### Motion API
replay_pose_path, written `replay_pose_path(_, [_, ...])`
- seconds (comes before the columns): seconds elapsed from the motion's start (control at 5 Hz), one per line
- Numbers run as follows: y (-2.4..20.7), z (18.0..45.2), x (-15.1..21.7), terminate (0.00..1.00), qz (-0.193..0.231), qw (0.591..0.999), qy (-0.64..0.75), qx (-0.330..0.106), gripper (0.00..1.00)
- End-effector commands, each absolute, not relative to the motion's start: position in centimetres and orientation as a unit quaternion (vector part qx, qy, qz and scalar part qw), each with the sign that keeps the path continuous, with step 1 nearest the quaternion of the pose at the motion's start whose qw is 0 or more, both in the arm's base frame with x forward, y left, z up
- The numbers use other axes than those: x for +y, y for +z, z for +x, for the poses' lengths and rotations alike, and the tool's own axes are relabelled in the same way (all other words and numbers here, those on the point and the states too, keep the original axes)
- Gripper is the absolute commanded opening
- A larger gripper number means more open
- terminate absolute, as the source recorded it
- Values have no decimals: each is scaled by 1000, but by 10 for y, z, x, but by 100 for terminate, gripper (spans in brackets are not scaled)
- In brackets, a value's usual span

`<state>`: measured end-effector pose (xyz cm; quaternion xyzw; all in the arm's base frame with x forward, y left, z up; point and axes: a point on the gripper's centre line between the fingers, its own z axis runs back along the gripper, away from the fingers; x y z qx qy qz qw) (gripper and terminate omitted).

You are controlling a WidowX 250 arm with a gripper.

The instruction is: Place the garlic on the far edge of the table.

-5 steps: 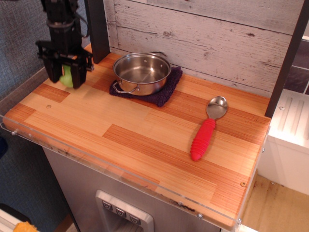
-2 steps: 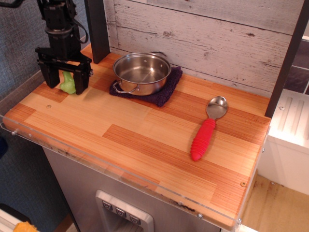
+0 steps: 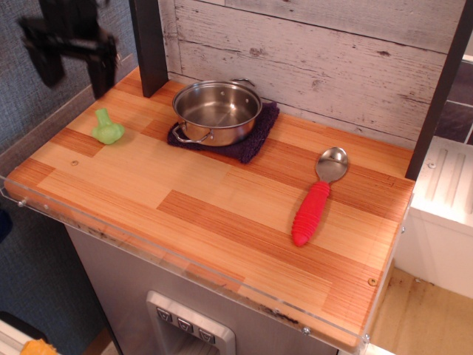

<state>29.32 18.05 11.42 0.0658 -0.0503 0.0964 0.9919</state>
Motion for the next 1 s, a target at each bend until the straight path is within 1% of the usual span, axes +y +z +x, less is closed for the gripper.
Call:
replay_pose_path(0.0, [132, 297, 98, 0, 31, 997, 55, -39, 100])
replay_pose_path(0.2, [111, 294, 68, 0, 24, 999, -10, -33, 100])
replay_pose_path(0.4, [106, 292, 58, 0, 29, 998, -49, -37, 100])
replay_pose_path(0.6, [106, 292, 58, 0, 29, 998, -49, -37, 100])
replay_pose_path(0.8, [106, 292, 58, 100, 29, 998, -49, -37, 100])
